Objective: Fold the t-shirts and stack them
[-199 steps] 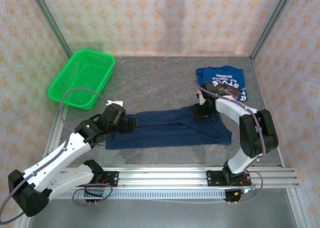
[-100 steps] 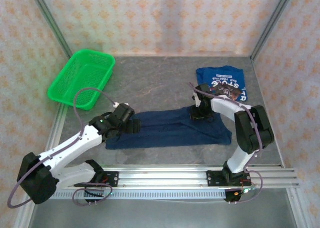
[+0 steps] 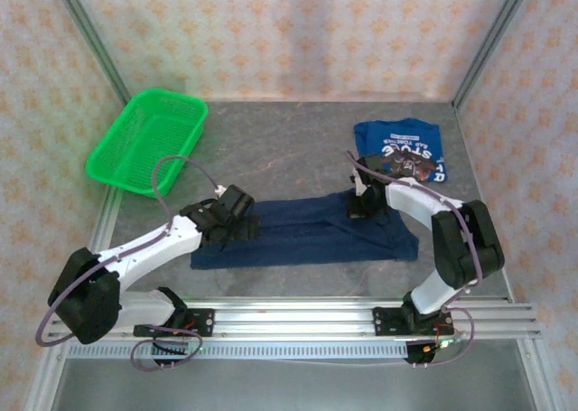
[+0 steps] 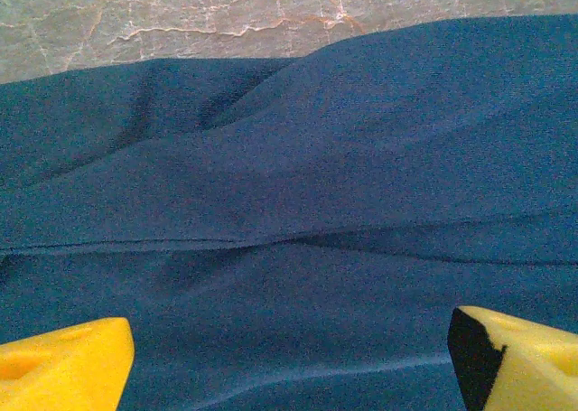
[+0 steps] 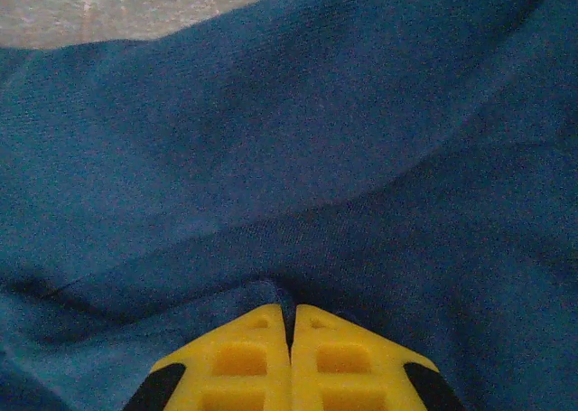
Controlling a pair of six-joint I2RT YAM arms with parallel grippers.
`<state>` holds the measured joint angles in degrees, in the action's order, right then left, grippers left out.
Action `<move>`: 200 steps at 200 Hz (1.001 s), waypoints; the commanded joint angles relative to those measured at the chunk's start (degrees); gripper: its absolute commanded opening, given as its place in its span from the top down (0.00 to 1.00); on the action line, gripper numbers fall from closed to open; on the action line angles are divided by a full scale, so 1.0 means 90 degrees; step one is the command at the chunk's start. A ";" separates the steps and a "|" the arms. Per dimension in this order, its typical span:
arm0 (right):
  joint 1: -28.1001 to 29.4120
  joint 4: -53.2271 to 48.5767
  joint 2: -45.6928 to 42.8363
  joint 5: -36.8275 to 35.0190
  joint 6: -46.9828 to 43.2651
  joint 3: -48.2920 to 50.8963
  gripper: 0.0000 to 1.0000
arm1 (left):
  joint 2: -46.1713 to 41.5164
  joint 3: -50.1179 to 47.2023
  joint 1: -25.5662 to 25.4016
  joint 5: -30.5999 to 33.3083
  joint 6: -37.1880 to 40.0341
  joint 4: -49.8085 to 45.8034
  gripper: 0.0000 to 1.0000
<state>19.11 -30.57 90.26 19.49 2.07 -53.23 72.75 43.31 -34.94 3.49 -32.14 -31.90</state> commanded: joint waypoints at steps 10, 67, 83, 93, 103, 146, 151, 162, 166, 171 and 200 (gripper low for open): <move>0.0154 -0.0161 -0.0513 0.0136 0.0245 0.0169 1.00 | 0.0268 0.0050 -0.0053 0.0088 -0.0112 0.0259 0.09; 0.0734 -0.0271 -0.1058 0.0286 0.0808 0.0516 1.00 | 0.0969 0.0349 -0.0054 -0.0067 -0.0122 0.0399 0.10; 0.0931 -0.0299 -0.1168 0.0422 0.1024 0.0648 1.00 | 0.1137 0.0441 -0.0047 -0.0103 -0.0125 0.0419 0.10; 0.1071 -0.0309 -0.1240 0.0495 0.1206 0.0746 1.00 | 0.1231 0.0486 -0.0053 -0.0126 -0.0111 0.0425 0.11; 0.1200 -0.0322 -0.1302 0.0606 0.1346 0.0836 1.00 | 0.1332 0.0537 -0.0053 -0.0149 -0.0096 0.0419 0.11; 0.1456 -0.0722 -0.1750 0.0877 0.1812 0.1095 0.81 | 0.1622 0.0788 -0.0052 -0.0219 -0.0034 0.0378 0.11; 0.1451 -0.0800 -0.1849 0.0873 0.1842 0.1086 0.79 | 0.1640 0.0821 -0.0053 -0.0214 -0.0023 0.0363 0.11; 0.1454 -0.0922 -0.2170 0.0815 0.1947 0.1009 0.76 | 0.1663 0.0876 -0.0053 -0.0221 0.0006 0.0323 0.11; 0.1451 -0.0927 -0.2296 0.0816 0.1993 0.0965 0.74 | 0.1663 0.0901 -0.0049 -0.0213 0.0016 0.0314 0.11; 0.1446 -0.0922 -0.2445 0.0800 0.2031 0.0881 0.70 | 0.1663 0.0938 -0.0054 -0.0212 0.0038 0.0289 0.12; 0.1190 -0.0754 -0.2911 0.0146 0.2410 0.0336 0.59 | 0.1519 0.1102 -0.0049 -0.0217 0.0102 0.0248 0.11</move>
<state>31.81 -37.36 66.65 25.91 19.77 -45.15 87.66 50.92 -34.94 1.30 -31.88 -28.86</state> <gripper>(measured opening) 0.386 0.886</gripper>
